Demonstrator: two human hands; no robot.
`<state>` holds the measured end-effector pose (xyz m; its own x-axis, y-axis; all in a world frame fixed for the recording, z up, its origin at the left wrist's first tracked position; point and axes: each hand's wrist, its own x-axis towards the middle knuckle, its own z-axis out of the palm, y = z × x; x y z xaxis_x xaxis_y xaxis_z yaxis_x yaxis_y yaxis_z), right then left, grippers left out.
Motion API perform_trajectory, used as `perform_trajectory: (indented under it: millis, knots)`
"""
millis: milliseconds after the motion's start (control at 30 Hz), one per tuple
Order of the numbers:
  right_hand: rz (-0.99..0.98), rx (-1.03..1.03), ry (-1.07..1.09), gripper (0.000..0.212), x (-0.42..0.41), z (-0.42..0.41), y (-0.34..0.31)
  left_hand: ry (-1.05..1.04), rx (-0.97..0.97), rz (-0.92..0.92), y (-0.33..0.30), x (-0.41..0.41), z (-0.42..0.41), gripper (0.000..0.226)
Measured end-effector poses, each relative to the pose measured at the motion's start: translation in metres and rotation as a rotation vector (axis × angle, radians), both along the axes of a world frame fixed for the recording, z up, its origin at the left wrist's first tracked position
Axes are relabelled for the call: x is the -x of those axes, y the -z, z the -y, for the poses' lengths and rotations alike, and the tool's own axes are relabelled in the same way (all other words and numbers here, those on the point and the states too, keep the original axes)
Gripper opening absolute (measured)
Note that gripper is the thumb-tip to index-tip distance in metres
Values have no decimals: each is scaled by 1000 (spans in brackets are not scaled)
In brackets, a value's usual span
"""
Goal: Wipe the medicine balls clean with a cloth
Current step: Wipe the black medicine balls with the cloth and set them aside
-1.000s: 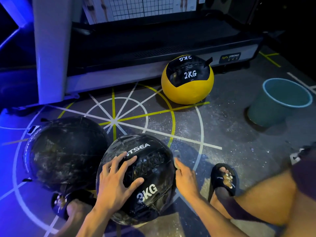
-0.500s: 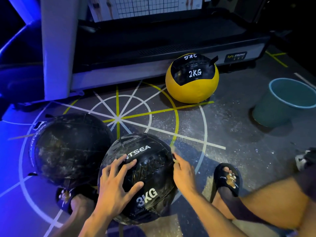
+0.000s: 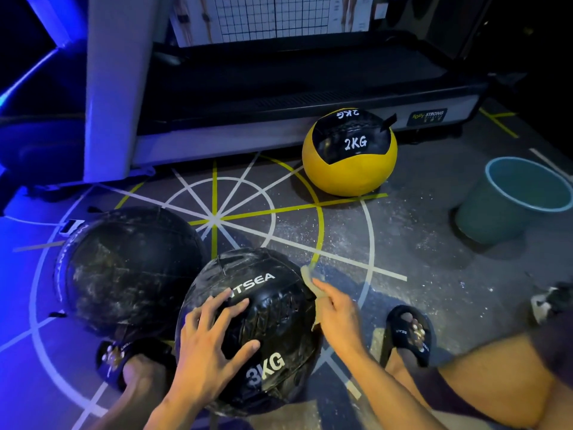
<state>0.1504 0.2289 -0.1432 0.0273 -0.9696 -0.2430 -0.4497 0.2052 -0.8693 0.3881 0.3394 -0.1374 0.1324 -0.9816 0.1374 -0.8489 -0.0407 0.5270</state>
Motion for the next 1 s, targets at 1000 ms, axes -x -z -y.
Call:
perform_trajectory:
  millis: [1000]
  knots:
    - [-233, 264, -391, 39, -9, 7, -21, -3, 34, -20, 3, 13, -4, 66]
